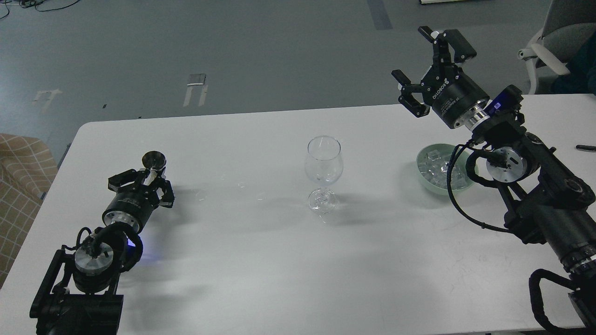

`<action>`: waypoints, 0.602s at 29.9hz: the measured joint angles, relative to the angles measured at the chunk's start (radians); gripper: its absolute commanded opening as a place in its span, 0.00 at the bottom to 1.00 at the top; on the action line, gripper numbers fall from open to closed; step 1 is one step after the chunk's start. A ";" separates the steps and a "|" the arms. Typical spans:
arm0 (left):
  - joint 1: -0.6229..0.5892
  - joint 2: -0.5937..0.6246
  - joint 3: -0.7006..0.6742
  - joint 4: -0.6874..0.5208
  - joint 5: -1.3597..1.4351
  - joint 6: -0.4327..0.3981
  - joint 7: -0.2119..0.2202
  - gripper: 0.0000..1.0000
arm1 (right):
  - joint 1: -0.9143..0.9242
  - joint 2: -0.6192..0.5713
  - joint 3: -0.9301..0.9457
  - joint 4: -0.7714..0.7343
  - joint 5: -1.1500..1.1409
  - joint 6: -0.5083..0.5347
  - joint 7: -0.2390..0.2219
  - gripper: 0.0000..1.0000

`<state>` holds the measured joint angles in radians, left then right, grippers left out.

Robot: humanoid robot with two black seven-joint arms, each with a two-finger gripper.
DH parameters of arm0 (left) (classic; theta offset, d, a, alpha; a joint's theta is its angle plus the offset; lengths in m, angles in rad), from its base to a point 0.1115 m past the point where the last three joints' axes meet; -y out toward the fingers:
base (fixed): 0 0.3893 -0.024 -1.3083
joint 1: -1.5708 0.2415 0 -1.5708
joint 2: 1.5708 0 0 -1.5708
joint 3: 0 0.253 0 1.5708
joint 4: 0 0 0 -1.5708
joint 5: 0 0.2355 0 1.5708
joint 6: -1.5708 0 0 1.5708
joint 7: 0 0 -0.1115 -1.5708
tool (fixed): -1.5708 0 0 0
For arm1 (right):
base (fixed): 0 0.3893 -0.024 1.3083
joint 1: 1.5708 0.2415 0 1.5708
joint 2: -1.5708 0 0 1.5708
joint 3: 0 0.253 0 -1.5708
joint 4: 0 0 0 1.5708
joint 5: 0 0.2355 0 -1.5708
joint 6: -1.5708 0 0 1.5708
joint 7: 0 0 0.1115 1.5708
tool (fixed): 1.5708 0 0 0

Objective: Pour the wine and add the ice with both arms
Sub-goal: 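Lift the jigger with the left gripper and carry it toward the wine glass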

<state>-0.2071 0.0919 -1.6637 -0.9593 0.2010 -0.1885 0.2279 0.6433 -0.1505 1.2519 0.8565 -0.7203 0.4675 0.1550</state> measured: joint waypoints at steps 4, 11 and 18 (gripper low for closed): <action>-0.002 -0.003 -0.005 0.002 0.000 -0.007 -0.012 0.00 | 0.000 0.000 0.000 0.000 -0.005 -0.001 0.000 1.00; -0.035 -0.009 0.002 -0.029 -0.002 0.012 -0.010 0.00 | -0.002 0.001 0.000 0.001 -0.007 -0.001 0.000 1.00; -0.050 -0.003 0.009 -0.193 0.000 0.151 0.031 0.00 | -0.006 0.003 0.001 0.001 -0.007 -0.001 0.000 1.00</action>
<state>-0.2574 0.0892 -1.6547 -1.1526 0.2008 -0.0370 0.2592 0.6376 -0.1479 1.2525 0.8578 -0.7272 0.4662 0.1550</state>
